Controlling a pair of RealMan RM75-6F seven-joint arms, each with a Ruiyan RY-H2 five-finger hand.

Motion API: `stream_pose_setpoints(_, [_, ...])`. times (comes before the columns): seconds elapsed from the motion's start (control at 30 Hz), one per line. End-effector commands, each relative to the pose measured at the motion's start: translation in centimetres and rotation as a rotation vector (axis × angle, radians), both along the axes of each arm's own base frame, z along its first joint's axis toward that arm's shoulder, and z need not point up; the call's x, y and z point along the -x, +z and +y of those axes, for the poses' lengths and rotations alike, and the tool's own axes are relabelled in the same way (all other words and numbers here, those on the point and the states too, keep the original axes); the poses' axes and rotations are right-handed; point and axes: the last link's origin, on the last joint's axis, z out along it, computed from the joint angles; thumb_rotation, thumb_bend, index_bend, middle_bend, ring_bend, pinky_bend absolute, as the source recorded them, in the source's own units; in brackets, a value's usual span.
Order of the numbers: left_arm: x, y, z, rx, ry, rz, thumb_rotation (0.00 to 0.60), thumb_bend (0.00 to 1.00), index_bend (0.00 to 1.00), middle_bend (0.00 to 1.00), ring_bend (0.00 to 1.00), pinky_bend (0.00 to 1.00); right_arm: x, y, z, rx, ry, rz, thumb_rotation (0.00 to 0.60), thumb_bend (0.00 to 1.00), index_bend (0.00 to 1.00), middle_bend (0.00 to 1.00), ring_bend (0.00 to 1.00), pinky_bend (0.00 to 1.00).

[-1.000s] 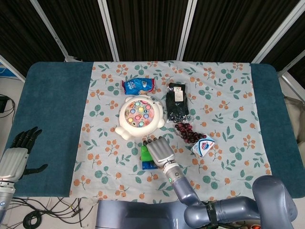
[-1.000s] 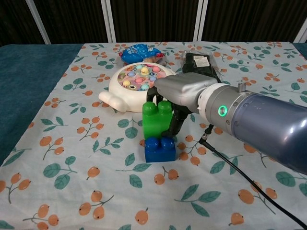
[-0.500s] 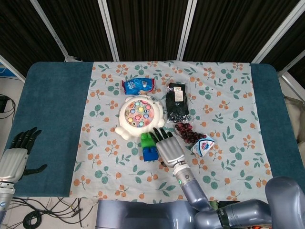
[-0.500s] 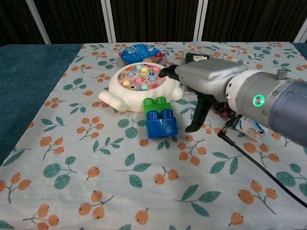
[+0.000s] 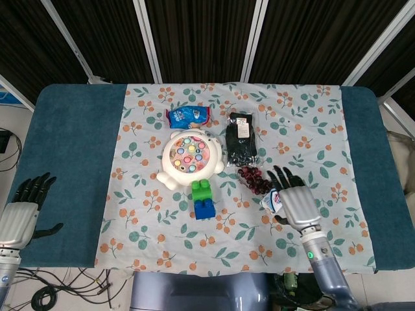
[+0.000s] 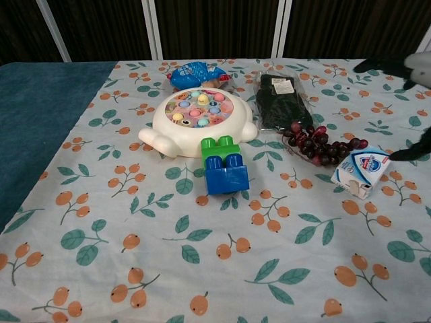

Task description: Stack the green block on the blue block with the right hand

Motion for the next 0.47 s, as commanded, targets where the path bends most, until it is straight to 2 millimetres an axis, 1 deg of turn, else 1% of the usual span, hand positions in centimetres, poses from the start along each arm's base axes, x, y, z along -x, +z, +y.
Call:
stream_pose_setpoints(0.03, [0.0,0.0,0.0,-0.009,-0.005,0.015,0.6,0.07,0.0,0.0,0.0,0.01,3.8,2.2,1.9,0.046,-0.044,0.001,0.6,0.07,0.0,0.0,0.0,0.2])
stream_pose_setpoints(0.07, [0.1,0.0,0.0,-0.015,-0.006,0.025,0.6,0.06,0.0,0.0,0.0,0.0,4.8,2.7,2.4,0.059,-0.054,0.008,0.6,0.06,0.0,0.0,0.0,0.19])
stream_pose_setpoints(0.23, [0.2,0.0,-0.1,-0.035,-0.001,0.065,0.6,0.04,0.0,0.0,0.0,0.0,8.6,4.4,4.6,0.116,-0.087,0.035,0.6,0.04,0.0,0.0,0.0,0.19])
stream_pose_setpoints(0.33, [0.2,-0.1,0.0,-0.043,0.002,0.076,0.6,0.04,0.0,0.0,0.0,0.0,9.6,4.8,5.2,0.145,-0.092,0.016,0.6,0.04,0.0,0.0,0.0,0.19])
stream_pose_setpoints(0.47, [0.2,-0.3,-0.1,-0.046,0.008,0.077,0.6,0.04,0.0,0.0,0.0,0.0,10.0,5.0,5.2,0.169,-0.094,-0.007,0.6,0.04,0.0,0.0,0.0,0.19])
